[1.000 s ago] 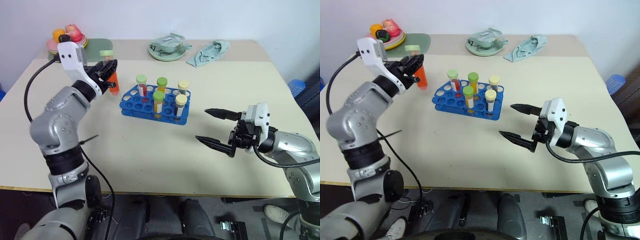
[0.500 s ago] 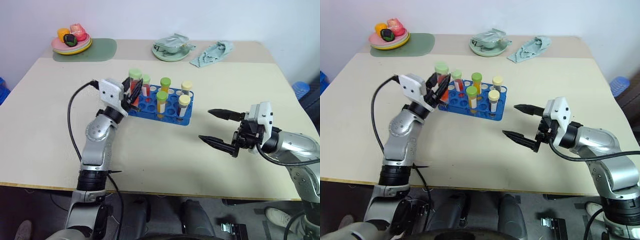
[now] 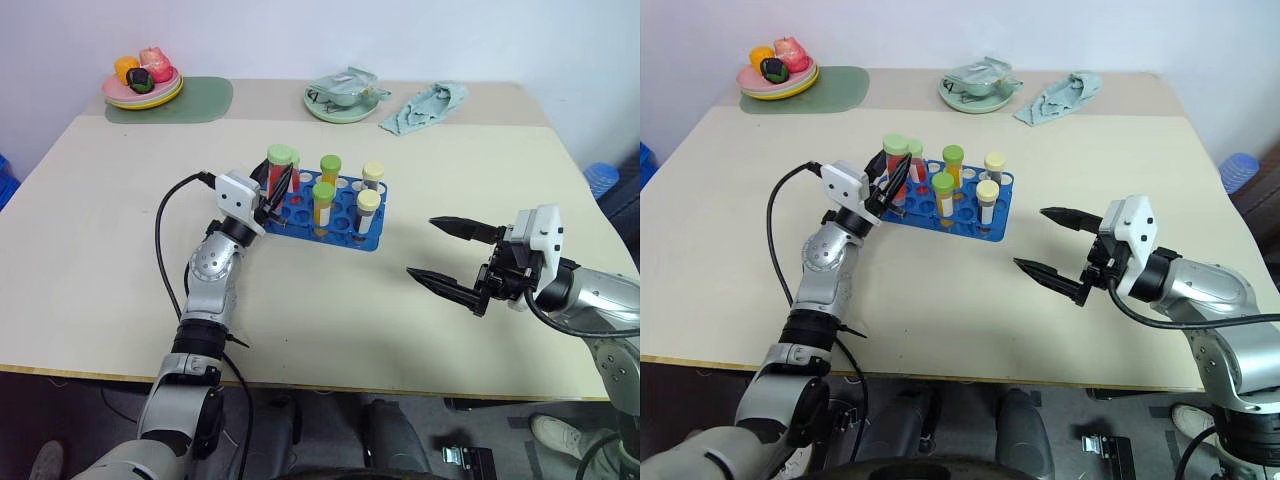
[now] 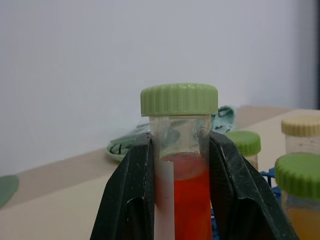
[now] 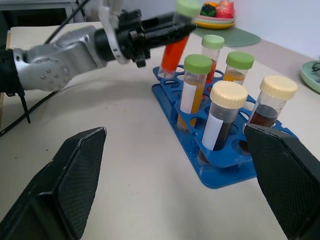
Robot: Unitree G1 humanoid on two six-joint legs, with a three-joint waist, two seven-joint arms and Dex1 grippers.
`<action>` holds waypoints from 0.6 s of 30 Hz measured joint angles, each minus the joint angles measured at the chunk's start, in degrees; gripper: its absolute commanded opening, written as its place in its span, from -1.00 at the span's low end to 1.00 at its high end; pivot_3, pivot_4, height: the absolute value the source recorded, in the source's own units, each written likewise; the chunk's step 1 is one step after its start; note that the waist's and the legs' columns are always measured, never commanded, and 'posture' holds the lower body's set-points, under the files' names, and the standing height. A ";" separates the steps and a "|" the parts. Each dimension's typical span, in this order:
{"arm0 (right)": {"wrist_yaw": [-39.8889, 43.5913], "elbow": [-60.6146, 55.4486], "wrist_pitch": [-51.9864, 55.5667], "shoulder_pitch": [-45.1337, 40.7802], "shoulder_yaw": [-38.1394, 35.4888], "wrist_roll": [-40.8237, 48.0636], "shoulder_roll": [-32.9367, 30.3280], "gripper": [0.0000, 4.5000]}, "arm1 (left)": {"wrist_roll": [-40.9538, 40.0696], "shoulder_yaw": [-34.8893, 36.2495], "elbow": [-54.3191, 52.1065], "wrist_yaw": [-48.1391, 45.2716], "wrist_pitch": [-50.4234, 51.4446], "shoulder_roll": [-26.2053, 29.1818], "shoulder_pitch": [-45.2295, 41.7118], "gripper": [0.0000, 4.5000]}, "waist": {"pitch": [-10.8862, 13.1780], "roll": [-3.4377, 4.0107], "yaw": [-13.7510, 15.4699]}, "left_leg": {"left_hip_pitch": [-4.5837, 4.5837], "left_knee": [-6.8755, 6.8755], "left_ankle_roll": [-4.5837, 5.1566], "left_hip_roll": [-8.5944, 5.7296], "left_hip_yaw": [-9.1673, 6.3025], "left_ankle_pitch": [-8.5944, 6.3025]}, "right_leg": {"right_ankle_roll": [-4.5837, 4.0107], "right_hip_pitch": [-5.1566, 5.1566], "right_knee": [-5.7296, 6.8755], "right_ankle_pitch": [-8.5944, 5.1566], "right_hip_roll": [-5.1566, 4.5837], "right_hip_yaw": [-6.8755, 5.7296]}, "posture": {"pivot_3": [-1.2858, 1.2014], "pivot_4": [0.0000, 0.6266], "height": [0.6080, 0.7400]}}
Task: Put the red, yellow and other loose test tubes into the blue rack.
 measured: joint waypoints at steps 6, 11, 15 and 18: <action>-0.42 -0.29 0.63 0.47 -0.61 0.50 -0.15 1.00 | 0.15 -0.05 4.93 -0.10 -3.41 -1.60 -1.89 -0.63 | 0.00 0.00 -0.02 | 0.01 0.00 0.00 0.00 0.00 0.00 | 0.01 0.00 0.02 0.01 0.00 0.00 | 0.03 -0.52 1.00; -0.61 -1.23 0.71 1.09 -1.08 0.73 -0.38 1.00 | 0.21 -0.48 6.42 -0.61 -4.15 -1.98 -1.98 -0.63 | 0.00 0.00 0.00 | 0.02 0.00 0.00 0.00 0.00 0.00 | 0.01 0.01 0.02 0.01 0.00 0.00 | 0.03 -0.52 1.00; -0.88 -1.39 0.76 1.31 -1.25 1.00 -0.68 1.00 | 0.21 -0.91 5.95 -1.02 -4.01 -2.09 -1.67 -0.63 | 0.00 0.00 0.00 | 0.02 0.01 0.01 -0.01 -0.01 0.00 | 0.01 0.02 0.02 0.01 0.00 0.00 | 0.03 -0.52 1.00; -1.02 -1.81 0.79 1.38 -1.28 1.04 -0.71 1.00 | 0.33 -1.14 5.73 -1.22 -3.99 -2.06 -1.38 -0.63 | -0.01 0.00 0.03 | 0.02 0.01 0.01 -0.01 -0.01 0.00 | 0.01 0.04 0.02 0.01 0.00 0.00 | 0.03 -0.52 1.00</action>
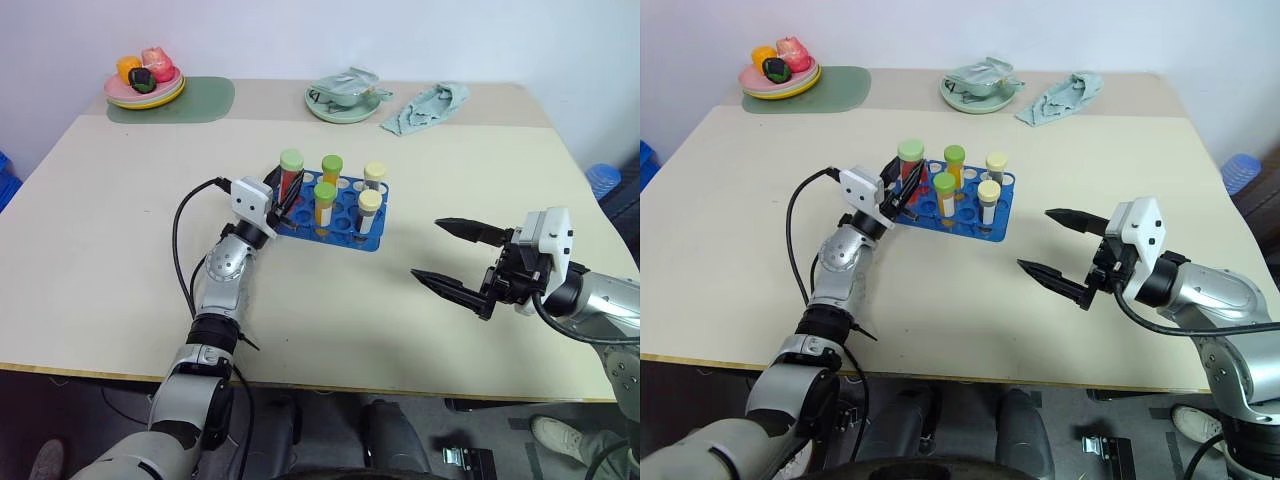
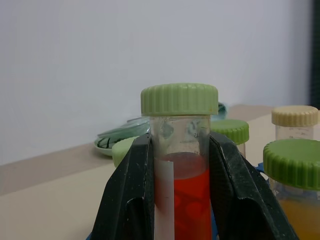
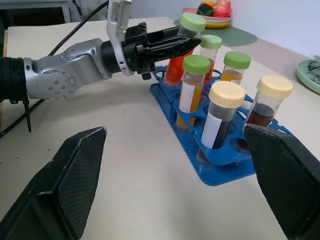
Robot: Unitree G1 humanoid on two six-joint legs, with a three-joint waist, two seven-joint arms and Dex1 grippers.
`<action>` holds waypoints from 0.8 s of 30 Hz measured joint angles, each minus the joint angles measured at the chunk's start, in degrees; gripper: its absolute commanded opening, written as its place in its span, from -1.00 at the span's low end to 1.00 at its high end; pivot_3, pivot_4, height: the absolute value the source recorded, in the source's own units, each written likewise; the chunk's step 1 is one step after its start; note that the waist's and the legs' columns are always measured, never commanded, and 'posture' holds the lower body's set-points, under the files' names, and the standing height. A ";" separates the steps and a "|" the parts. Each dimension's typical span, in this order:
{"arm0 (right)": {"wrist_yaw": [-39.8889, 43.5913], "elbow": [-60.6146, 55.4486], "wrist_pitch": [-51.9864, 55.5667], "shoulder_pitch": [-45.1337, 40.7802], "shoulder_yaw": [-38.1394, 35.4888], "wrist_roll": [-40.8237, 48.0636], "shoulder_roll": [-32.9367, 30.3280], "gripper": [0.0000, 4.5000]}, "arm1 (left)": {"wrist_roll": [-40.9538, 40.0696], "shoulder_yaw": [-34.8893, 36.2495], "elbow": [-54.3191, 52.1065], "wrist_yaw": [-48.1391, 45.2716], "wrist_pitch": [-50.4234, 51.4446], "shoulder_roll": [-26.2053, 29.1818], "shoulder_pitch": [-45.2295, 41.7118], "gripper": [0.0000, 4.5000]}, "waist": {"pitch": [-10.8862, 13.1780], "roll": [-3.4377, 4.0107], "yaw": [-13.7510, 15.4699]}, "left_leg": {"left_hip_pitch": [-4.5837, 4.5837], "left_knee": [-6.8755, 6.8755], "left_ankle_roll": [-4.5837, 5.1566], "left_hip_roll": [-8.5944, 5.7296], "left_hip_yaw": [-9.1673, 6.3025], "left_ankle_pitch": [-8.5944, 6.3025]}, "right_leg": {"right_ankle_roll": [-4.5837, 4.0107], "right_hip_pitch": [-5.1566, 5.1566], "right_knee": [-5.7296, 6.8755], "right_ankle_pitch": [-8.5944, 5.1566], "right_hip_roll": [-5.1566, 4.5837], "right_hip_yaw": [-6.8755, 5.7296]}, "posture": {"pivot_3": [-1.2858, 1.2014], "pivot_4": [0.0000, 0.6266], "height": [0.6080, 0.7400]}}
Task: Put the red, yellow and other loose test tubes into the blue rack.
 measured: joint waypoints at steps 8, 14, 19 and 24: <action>-0.53 -0.08 0.28 -0.04 0.01 0.03 0.00 1.00 | 1.08 -1.14 0.05 -0.36 0.08 0.20 1.94 0.68 | -0.01 0.00 -0.09 | 0.01 0.00 0.00 0.00 0.00 0.00 | 0.00 0.00 0.00 0.00 0.01 0.00 | 0.03 -0.52 1.00; -0.57 -0.09 0.54 -0.29 0.11 0.05 0.00 1.00 | -0.32 -0.99 -6.21 -0.39 4.40 0.18 4.10 0.90 | -0.01 0.00 -0.05 | 0.02 0.01 0.01 0.00 -0.01 -0.01 | 0.00 0.01 0.01 0.00 -0.01 0.01 | 0.03 -0.52 1.00; -0.46 -0.06 0.42 -0.63 0.88 -0.02 0.29 1.00 | -3.02 -0.73 -20.88 1.30 12.96 1.05 9.45 0.90 | -0.02 0.02 -0.41 | 0.06 -0.02 0.01 0.04 0.00 -0.01 | 0.00 0.00 0.03 0.00 0.02 0.03 | 0.03 -0.52 1.00; 0.18 0.44 -0.29 -0.67 1.87 -0.11 0.91 1.00 | -7.28 1.40 -38.68 3.44 29.27 6.91 16.98 0.90 | -0.04 0.06 -0.47 | 0.12 -0.03 0.02 0.06 0.00 -0.01 | 0.00 0.05 0.05 0.00 0.05 0.05 | 0.03 -0.52 1.00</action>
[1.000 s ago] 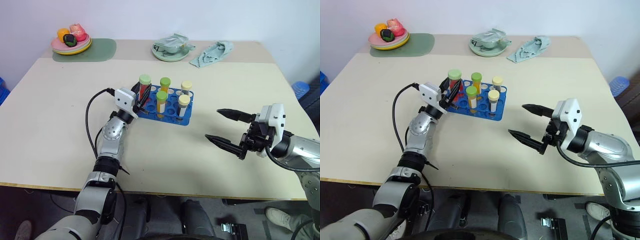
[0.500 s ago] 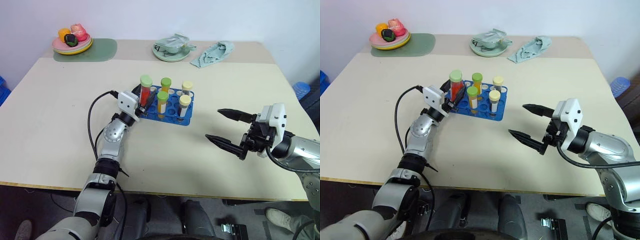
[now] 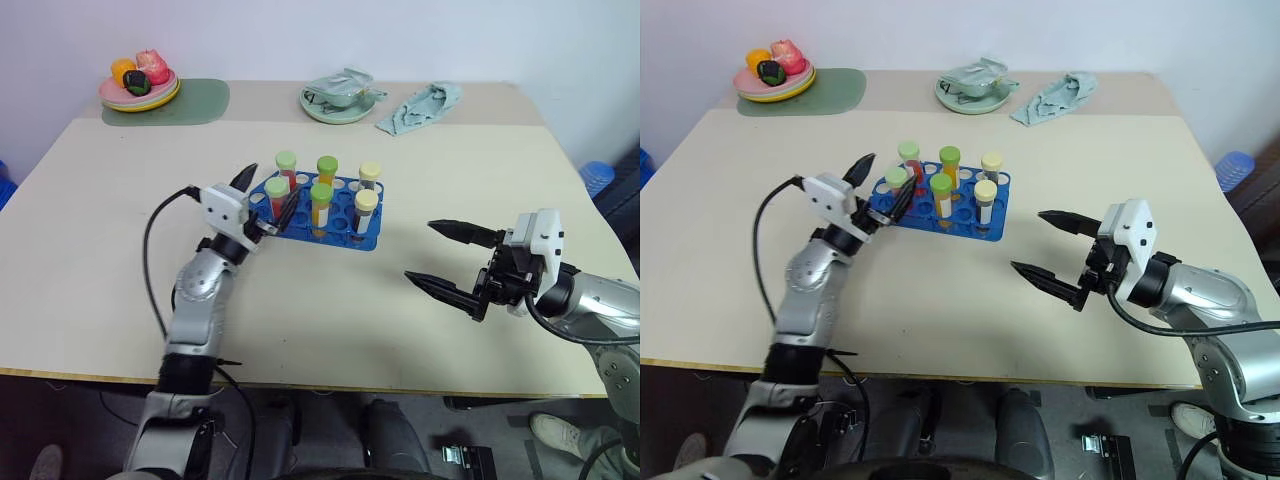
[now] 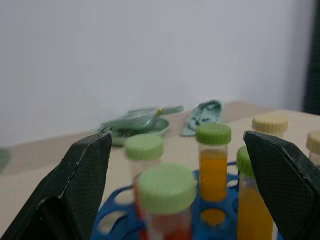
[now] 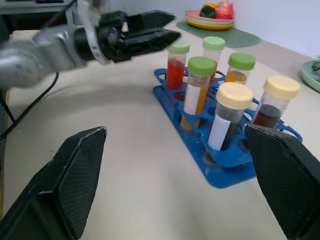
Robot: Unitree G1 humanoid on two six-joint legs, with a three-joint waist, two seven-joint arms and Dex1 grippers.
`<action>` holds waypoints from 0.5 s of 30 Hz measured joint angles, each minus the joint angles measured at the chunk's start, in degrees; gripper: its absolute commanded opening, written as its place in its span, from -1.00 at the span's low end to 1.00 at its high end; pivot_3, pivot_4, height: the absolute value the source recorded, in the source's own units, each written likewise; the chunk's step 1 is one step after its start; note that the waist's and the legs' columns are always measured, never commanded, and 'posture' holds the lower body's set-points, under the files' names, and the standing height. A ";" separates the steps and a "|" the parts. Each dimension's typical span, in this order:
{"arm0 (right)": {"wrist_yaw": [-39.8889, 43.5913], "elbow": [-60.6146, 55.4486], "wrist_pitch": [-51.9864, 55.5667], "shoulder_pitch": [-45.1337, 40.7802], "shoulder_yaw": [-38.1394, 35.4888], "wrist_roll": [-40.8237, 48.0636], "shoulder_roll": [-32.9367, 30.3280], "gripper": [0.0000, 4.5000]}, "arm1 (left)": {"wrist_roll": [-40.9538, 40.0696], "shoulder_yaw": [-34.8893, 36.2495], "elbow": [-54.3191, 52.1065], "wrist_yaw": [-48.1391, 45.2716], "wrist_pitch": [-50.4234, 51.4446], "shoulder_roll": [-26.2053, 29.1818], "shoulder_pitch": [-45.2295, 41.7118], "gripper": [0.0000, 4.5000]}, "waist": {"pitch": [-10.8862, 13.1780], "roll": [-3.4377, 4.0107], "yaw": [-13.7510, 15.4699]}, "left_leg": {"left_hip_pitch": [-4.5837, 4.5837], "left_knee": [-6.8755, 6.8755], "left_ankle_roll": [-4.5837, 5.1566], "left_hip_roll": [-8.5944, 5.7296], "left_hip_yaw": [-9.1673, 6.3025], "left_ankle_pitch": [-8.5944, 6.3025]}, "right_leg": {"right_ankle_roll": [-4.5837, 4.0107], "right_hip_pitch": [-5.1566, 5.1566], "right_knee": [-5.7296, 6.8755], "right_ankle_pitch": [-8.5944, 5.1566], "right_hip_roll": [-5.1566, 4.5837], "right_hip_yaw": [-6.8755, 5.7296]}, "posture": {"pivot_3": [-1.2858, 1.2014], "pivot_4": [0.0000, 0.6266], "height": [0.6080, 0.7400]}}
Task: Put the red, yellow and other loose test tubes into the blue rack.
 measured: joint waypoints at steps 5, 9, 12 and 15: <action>2.72 3.85 -1.93 0.44 1.39 -1.01 0.03 1.00 | -11.60 3.90 -10.68 -7.47 13.56 8.53 8.74 0.90 | -0.04 0.08 -0.01 | 0.08 -0.03 0.04 0.01 0.03 -0.03 | -0.01 0.07 -0.03 -0.01 0.00 0.02 | 0.03 -0.52 1.00; 4.69 7.12 -4.00 1.01 1.55 -2.75 -0.02 1.00 | -13.05 5.51 -12.09 -9.13 15.38 10.82 14.16 0.90 | -0.04 0.08 0.30 | 0.11 -0.03 0.06 0.02 0.02 -0.04 | -0.02 0.14 -0.07 -0.01 0.00 0.02 | 0.03 -0.52 1.00; 4.24 9.23 -5.12 3.09 0.73 -3.51 0.92 1.00 | -13.57 7.75 -14.07 -12.68 14.92 14.71 18.39 0.90 | -0.04 0.08 0.37 | 0.11 -0.07 0.09 0.02 0.03 -0.07 | -0.02 0.16 -0.16 -0.01 -0.02 0.02 | 0.03 -0.52 1.00; 3.71 10.57 -6.75 8.51 -1.56 -4.77 2.14 1.00 | -15.78 10.38 -16.32 -17.85 14.55 18.23 23.94 0.90 | -0.06 0.14 0.46 | 0.12 -0.13 0.10 0.02 0.03 -0.08 | -0.03 0.18 -0.21 -0.02 -0.06 0.02 | 0.03 -0.52 1.00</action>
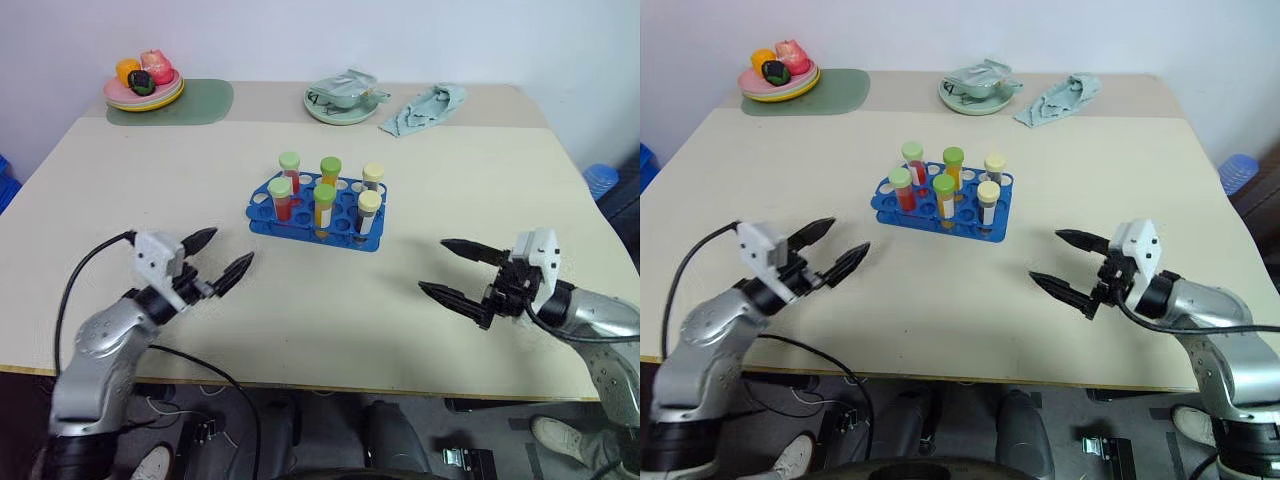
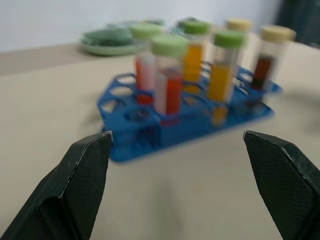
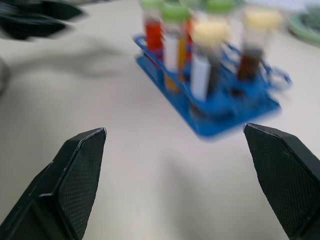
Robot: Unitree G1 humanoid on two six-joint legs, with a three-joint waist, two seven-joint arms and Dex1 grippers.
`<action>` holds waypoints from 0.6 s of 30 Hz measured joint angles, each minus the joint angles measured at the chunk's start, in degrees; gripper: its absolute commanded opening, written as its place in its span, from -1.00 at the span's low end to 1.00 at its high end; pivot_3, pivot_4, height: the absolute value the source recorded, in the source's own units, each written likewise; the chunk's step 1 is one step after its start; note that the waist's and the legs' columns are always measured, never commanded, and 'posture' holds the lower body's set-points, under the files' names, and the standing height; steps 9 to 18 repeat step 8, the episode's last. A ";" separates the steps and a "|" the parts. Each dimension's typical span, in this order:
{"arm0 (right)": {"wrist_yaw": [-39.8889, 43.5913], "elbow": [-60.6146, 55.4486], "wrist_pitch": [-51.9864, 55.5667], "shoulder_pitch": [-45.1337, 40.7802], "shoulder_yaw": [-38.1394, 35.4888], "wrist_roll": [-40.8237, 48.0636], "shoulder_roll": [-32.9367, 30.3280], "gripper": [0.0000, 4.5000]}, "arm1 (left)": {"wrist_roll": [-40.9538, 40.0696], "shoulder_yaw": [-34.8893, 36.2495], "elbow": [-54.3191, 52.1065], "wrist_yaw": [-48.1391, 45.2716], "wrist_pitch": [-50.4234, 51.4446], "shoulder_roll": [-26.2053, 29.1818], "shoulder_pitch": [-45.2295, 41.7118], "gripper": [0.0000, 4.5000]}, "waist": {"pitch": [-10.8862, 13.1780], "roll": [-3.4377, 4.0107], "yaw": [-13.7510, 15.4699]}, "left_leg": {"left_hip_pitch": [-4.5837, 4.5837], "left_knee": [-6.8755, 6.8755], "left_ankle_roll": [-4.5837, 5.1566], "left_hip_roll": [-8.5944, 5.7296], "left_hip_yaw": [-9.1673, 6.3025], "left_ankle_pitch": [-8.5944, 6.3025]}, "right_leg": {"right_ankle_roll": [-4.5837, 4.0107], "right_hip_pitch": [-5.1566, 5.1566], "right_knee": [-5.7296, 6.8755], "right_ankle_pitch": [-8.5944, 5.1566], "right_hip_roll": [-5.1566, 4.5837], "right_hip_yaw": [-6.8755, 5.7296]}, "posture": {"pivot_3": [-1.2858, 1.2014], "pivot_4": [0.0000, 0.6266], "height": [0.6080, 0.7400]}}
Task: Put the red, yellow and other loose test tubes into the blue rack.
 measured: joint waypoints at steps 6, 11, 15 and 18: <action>-0.90 -0.39 -2.59 7.03 -4.41 -0.93 0.78 1.00 | -2.77 2.58 -1.15 -4.65 0.55 3.46 2.70 0.90 | 0.00 0.07 -0.06 | 0.17 -0.01 0.05 0.02 -0.01 -0.04 | -0.02 0.30 -0.18 0.01 0.00 -0.04 | 0.03 -0.52 1.00; -1.13 -0.69 -3.04 8.20 -5.03 -0.93 1.05 1.00 | -3.00 3.11 -1.17 -4.93 1.02 4.19 2.58 0.90 | -0.01 0.08 -0.17 | 0.18 -0.04 0.06 0.04 -0.01 -0.05 | -0.02 0.30 -0.19 0.01 0.02 -0.04 | 0.03 -0.52 1.00; -1.13 -0.69 -3.04 8.20 -5.03 -0.93 1.05 1.00 | -3.00 3.11 -1.17 -4.93 1.02 4.19 2.58 0.90 | -0.01 0.08 -0.17 | 0.18 -0.04 0.06 0.04 -0.01 -0.05 | -0.02 0.30 -0.19 0.01 0.02 -0.04 | 0.03 -0.52 1.00; -1.13 -0.69 -3.04 8.20 -5.03 -0.93 1.05 1.00 | -3.00 3.11 -1.17 -4.93 1.02 4.19 2.58 0.90 | -0.01 0.08 -0.17 | 0.18 -0.04 0.06 0.04 -0.01 -0.05 | -0.02 0.30 -0.19 0.01 0.02 -0.04 | 0.03 -0.52 1.00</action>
